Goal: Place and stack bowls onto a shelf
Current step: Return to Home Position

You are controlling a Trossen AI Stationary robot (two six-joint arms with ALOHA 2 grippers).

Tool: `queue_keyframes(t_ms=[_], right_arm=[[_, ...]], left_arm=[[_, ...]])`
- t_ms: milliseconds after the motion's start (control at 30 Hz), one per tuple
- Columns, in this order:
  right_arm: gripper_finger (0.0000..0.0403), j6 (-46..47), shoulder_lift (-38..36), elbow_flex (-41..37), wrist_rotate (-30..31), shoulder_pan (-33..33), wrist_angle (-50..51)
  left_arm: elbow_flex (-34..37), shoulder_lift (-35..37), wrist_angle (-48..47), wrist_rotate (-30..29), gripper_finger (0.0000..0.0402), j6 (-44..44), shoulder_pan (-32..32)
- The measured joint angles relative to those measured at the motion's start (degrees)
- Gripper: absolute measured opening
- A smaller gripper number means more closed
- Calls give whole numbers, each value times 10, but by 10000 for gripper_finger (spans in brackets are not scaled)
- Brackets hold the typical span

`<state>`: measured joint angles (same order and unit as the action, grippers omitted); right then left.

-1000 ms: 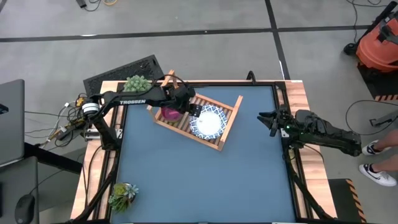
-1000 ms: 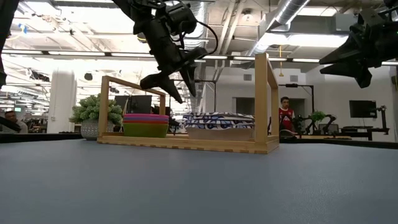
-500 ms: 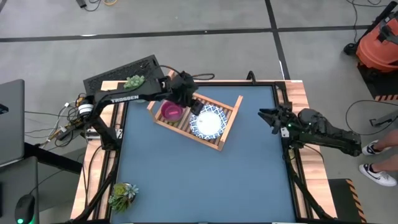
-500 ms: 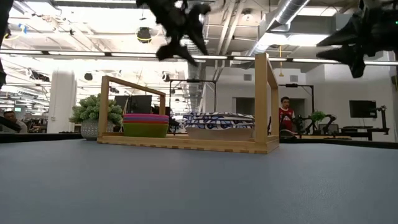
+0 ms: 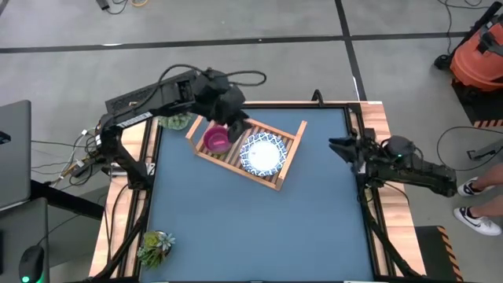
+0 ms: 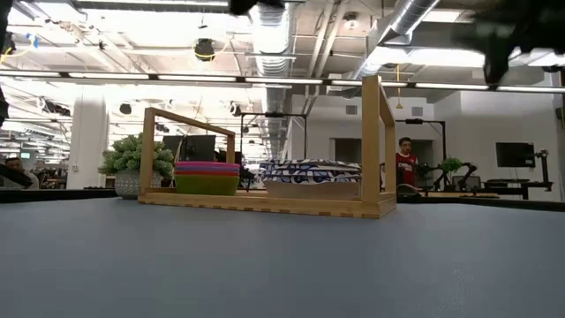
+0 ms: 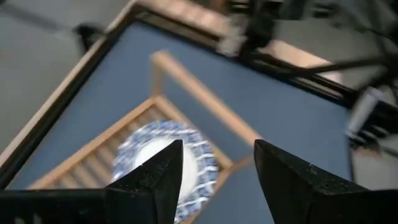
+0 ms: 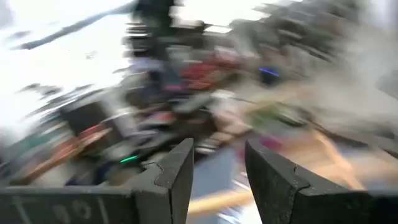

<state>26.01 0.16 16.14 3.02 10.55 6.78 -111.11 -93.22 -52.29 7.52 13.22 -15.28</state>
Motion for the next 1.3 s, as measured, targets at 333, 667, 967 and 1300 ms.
queue_keyframes(t_ms=[333, 667, 967, 1300], right_arm=[[171, -84, 0, 1, -130, -11, -94], [171, -77, 0, 0, -142, -12, -98], [171, -76, 0, 0, -137, -9, -96], [171, -62, 0, 0, -135, 9, -93]], left_arm=[[58, 86, 126, 46, 180, -93, 14], [456, 331, 421, 87, 180, 21, -4], [748, 514, 617, -17, 180, 89, 45], [902, 716, 628, -69, 180, 114, 53]])
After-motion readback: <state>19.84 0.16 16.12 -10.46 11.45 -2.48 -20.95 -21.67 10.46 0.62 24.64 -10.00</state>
